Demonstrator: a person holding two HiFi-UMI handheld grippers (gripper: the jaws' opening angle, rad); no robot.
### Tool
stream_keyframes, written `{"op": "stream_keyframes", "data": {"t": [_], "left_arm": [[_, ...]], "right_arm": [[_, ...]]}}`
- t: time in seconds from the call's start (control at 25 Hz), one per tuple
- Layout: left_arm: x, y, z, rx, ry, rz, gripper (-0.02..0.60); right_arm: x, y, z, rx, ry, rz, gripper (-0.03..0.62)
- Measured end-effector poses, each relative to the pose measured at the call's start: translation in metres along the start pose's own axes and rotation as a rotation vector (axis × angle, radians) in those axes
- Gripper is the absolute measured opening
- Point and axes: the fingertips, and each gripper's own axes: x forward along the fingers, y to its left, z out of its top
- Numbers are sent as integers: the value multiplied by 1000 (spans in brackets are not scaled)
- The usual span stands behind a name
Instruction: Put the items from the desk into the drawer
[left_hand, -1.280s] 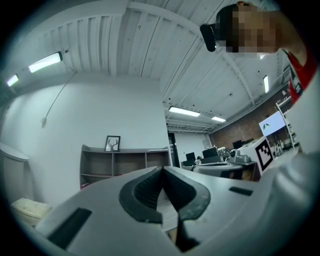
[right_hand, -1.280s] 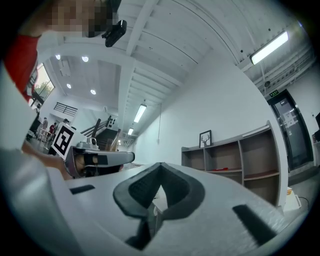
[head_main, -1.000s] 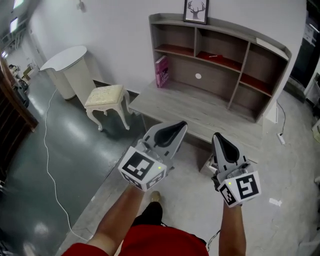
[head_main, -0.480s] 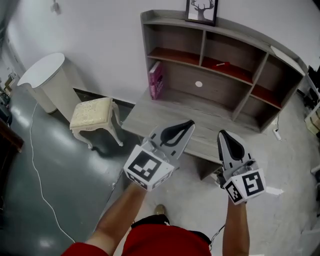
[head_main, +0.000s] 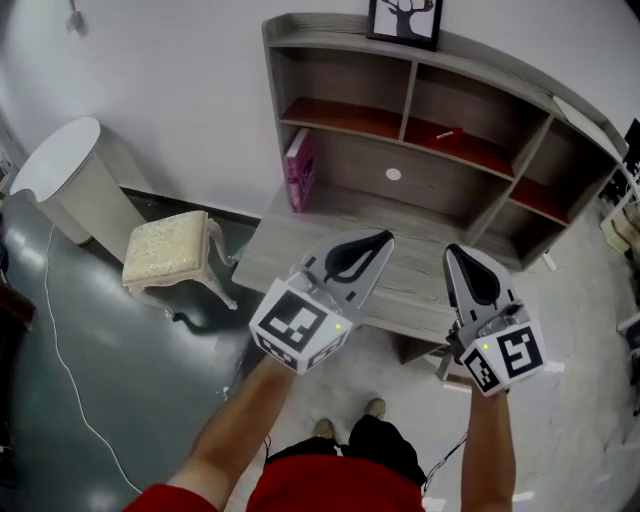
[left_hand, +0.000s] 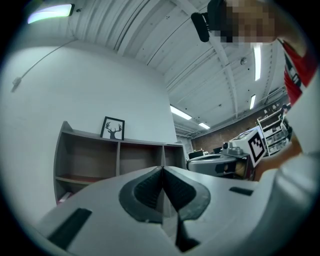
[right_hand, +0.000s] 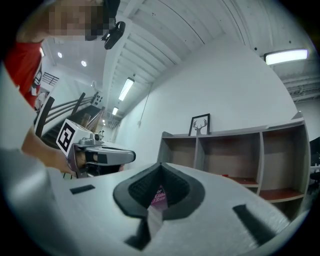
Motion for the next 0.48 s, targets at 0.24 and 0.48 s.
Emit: {"op": "stream_keyframes", "data": {"t": [0.24, 0.48], "left_arm": [[37, 20, -15, 14, 12, 1, 9], [93, 48, -29, 33, 31, 30, 9]], "right_arm": [[28, -44, -12, -23, 4, 19, 3], [61, -97, -22, -33, -18, 39, 3]]}}
